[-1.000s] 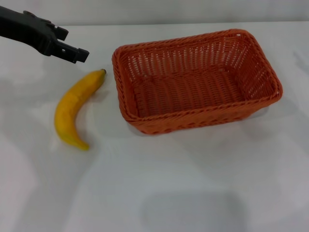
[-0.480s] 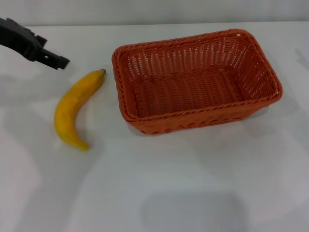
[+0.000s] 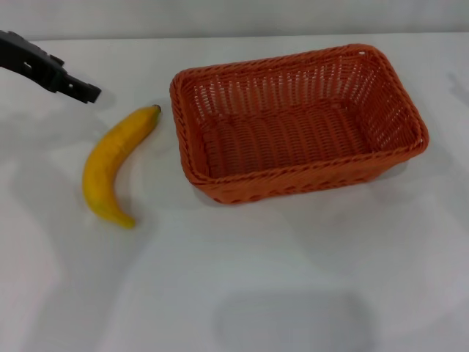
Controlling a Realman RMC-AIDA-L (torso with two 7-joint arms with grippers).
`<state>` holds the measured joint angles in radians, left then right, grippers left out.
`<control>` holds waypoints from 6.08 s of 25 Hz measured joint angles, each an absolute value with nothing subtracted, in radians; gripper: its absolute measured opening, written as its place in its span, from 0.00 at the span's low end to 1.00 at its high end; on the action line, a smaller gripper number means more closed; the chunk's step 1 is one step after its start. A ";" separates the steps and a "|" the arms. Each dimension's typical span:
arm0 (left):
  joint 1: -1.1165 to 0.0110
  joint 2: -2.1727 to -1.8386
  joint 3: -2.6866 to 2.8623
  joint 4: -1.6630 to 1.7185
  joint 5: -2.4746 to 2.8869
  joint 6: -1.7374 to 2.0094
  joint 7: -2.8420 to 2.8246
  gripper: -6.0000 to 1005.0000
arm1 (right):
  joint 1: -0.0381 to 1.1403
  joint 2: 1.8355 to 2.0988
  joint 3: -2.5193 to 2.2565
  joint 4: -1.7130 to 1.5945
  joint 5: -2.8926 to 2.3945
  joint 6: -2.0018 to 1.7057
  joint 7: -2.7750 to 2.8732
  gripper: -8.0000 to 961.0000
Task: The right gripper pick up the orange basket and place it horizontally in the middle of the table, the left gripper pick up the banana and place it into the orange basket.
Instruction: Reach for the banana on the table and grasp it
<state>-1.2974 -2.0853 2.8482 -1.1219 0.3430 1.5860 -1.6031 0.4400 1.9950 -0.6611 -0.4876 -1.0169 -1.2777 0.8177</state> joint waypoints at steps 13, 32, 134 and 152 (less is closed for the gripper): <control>-1.281 -2.085 2.847 -1.041 0.417 1.574 -1.619 0.87 | 0.442 1.990 -0.658 -0.477 -1.017 -1.256 0.818 0.90; -1.240 -2.083 2.847 -0.896 0.463 1.471 -1.667 0.87 | 0.452 1.992 -0.638 -0.475 -1.017 -1.243 0.818 0.90; -1.181 -2.079 2.845 -0.740 0.474 1.306 -1.723 0.87 | 0.445 1.995 -0.635 -0.466 -1.017 -1.227 0.830 0.90; -1.181 -2.079 2.847 -0.741 0.516 1.309 -1.726 0.53 | 0.445 1.997 -0.635 -0.466 -0.994 -1.227 0.830 0.90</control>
<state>-1.1813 -2.0787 2.8471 -0.7409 0.5155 1.3089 -1.7264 0.4446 1.9971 -0.6350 -0.4662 -0.9938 -1.2272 0.8299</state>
